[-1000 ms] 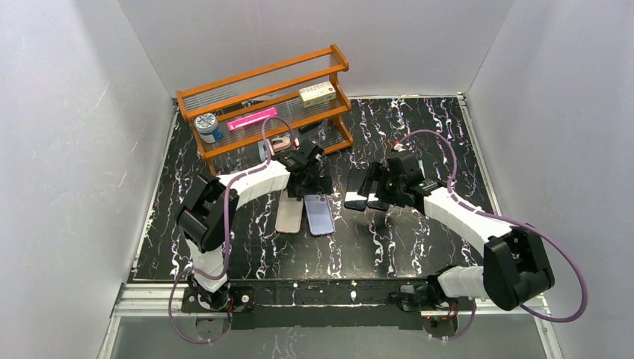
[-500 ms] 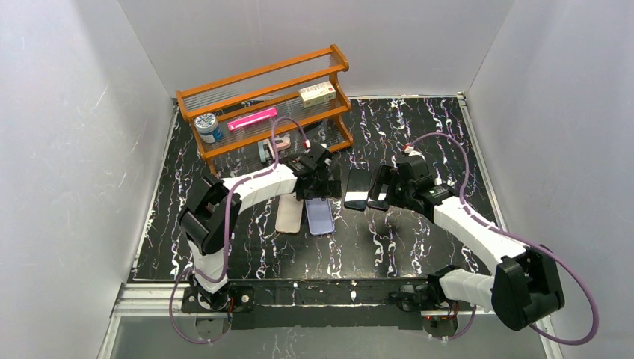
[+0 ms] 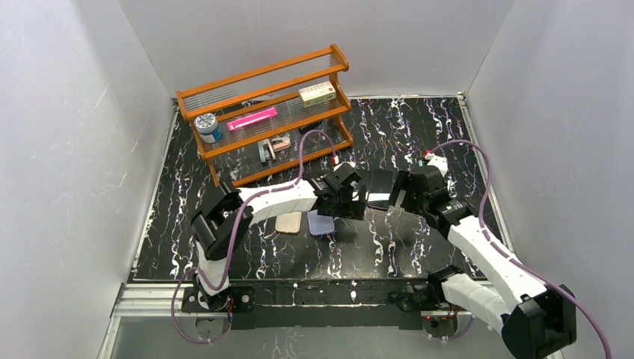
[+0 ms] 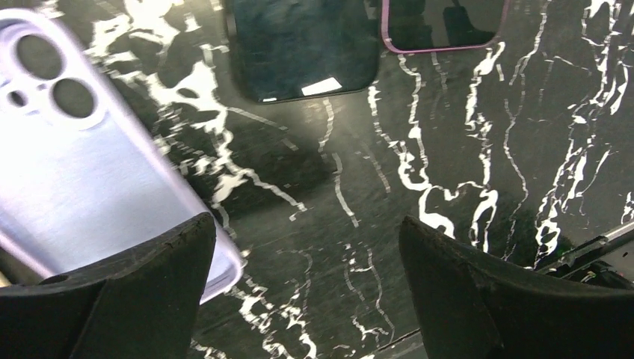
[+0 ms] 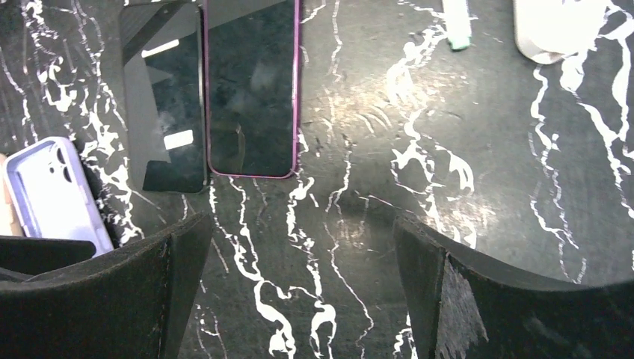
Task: Take the phone out of the phone case
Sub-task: Move the phone to the center of the board, then reset both arms
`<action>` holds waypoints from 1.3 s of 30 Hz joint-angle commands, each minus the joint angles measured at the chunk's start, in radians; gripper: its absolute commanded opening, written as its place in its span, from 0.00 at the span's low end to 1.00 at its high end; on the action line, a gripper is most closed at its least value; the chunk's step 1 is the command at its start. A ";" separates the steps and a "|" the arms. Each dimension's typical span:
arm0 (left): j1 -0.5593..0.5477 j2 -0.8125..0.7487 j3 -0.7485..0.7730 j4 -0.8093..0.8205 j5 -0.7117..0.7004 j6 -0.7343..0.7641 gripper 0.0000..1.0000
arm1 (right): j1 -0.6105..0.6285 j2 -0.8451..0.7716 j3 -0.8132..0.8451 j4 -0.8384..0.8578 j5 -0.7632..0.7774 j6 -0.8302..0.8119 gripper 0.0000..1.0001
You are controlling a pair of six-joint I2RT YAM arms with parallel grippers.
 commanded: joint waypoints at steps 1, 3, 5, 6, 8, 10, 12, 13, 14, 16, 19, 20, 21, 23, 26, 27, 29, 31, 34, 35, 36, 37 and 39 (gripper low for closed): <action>-0.049 0.076 0.081 -0.009 -0.010 -0.002 0.89 | -0.007 -0.063 -0.023 -0.053 0.118 0.043 0.99; -0.057 0.099 0.092 -0.008 0.003 -0.006 0.89 | -0.006 -0.088 -0.038 -0.060 0.130 0.060 0.98; -0.062 0.111 0.092 -0.004 0.009 -0.008 0.89 | -0.006 -0.110 -0.044 -0.068 0.138 0.069 0.99; -0.062 0.117 0.088 -0.004 0.009 -0.004 0.89 | -0.006 -0.120 -0.047 -0.072 0.143 0.069 0.99; -0.062 0.119 0.074 -0.008 -0.003 -0.004 0.89 | -0.007 -0.143 -0.046 -0.081 0.159 0.070 0.99; -0.063 0.108 0.049 -0.020 -0.025 -0.017 0.89 | -0.006 -0.164 -0.046 -0.079 0.164 0.068 0.99; -0.062 0.083 0.015 -0.025 -0.050 -0.027 0.89 | -0.007 -0.178 -0.041 -0.077 0.168 0.064 0.99; -0.061 0.068 0.000 -0.029 -0.065 -0.027 0.89 | -0.006 -0.181 -0.035 -0.079 0.171 0.062 0.99; -0.061 0.055 -0.014 -0.036 -0.078 -0.028 0.89 | -0.006 -0.183 -0.031 -0.079 0.173 0.058 0.99; -0.061 0.026 -0.029 -0.061 -0.110 -0.027 0.90 | -0.006 -0.184 -0.019 -0.079 0.172 0.048 0.99; -0.052 -0.017 -0.055 -0.080 -0.150 -0.032 0.91 | -0.006 -0.189 -0.008 -0.072 0.171 0.039 0.99; -0.047 -0.029 -0.059 -0.081 -0.157 -0.034 0.91 | -0.006 -0.194 -0.006 -0.066 0.170 0.035 0.99; -0.041 -0.039 -0.062 -0.080 -0.162 -0.034 0.91 | -0.006 -0.200 -0.006 -0.056 0.164 0.028 0.99; -0.028 -0.052 -0.056 -0.090 -0.171 -0.029 0.93 | -0.006 -0.215 -0.001 -0.041 0.152 0.011 0.99; 0.003 -0.087 -0.050 -0.105 -0.190 -0.014 0.94 | -0.006 -0.239 0.020 -0.036 0.149 -0.018 0.99; 0.012 -0.106 -0.055 -0.104 -0.200 -0.011 0.95 | -0.006 -0.248 0.028 -0.035 0.149 -0.029 0.99; 0.031 -0.154 -0.068 -0.098 -0.211 -0.004 0.96 | -0.006 -0.271 0.043 -0.035 0.155 -0.051 0.99; 0.053 -0.210 -0.088 -0.088 -0.220 0.000 0.97 | -0.006 -0.295 0.058 -0.032 0.145 -0.084 0.99; 0.103 -0.315 -0.151 -0.061 -0.232 0.000 0.98 | -0.006 -0.330 0.074 -0.032 0.134 -0.137 0.99; 0.123 -0.348 -0.173 -0.049 -0.233 0.003 0.98 | -0.006 -0.345 0.077 -0.033 0.136 -0.148 0.99; 0.141 -0.396 -0.191 -0.041 -0.238 0.010 0.98 | -0.006 -0.357 0.083 -0.034 0.141 -0.156 0.99; 0.161 -0.421 -0.210 -0.041 -0.248 0.012 0.98 | -0.006 -0.368 0.086 -0.038 0.148 -0.164 0.99; 0.204 -0.500 -0.247 -0.046 -0.275 0.030 0.98 | -0.006 -0.391 0.093 -0.046 0.175 -0.175 0.98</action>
